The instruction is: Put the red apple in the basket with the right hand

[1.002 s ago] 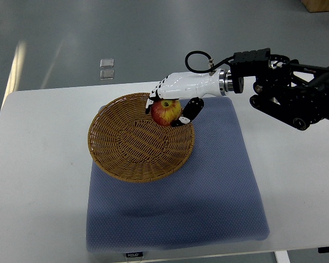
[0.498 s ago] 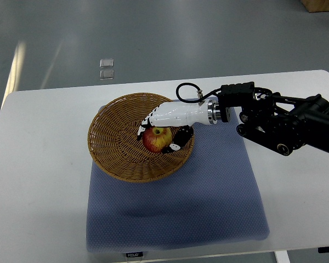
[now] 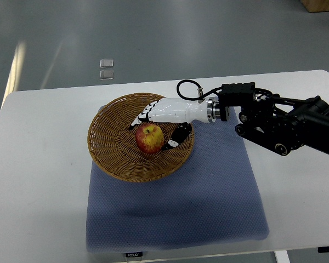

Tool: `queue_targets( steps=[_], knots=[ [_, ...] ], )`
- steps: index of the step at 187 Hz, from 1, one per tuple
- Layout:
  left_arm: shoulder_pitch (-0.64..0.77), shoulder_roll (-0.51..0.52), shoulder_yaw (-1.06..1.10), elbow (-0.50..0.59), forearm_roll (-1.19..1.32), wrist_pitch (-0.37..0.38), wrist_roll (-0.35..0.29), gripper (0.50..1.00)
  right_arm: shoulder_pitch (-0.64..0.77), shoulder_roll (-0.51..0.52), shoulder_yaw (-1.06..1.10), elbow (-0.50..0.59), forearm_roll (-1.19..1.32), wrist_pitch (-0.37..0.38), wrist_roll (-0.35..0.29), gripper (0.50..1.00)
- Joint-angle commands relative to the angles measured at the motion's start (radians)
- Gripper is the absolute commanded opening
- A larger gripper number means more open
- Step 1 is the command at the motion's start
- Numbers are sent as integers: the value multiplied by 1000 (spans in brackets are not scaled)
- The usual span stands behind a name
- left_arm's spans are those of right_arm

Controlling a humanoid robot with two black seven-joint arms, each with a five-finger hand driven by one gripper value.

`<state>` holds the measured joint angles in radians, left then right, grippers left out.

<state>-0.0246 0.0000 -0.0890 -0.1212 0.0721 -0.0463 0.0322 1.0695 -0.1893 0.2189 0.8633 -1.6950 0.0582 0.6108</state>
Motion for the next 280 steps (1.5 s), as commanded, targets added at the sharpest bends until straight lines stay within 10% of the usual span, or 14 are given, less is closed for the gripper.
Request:
queue_targets(
  steps=[1, 114, 204, 280],
  knots=[
    [0, 0, 0, 0, 0, 0, 0, 1000, 0, 7, 0, 0, 0, -1, 0, 891],
    [0, 0, 0, 0, 0, -1, 0, 1000, 56, -25, 158, -70, 149, 6, 0, 913],
    [0, 0, 0, 0, 0, 0, 0, 1000, 30, -10, 243, -198, 1019, 17, -25, 913],
    [0, 0, 0, 0, 0, 0, 0, 1000, 9, 47, 246, -399, 1612, 0, -235, 913]
  ],
)
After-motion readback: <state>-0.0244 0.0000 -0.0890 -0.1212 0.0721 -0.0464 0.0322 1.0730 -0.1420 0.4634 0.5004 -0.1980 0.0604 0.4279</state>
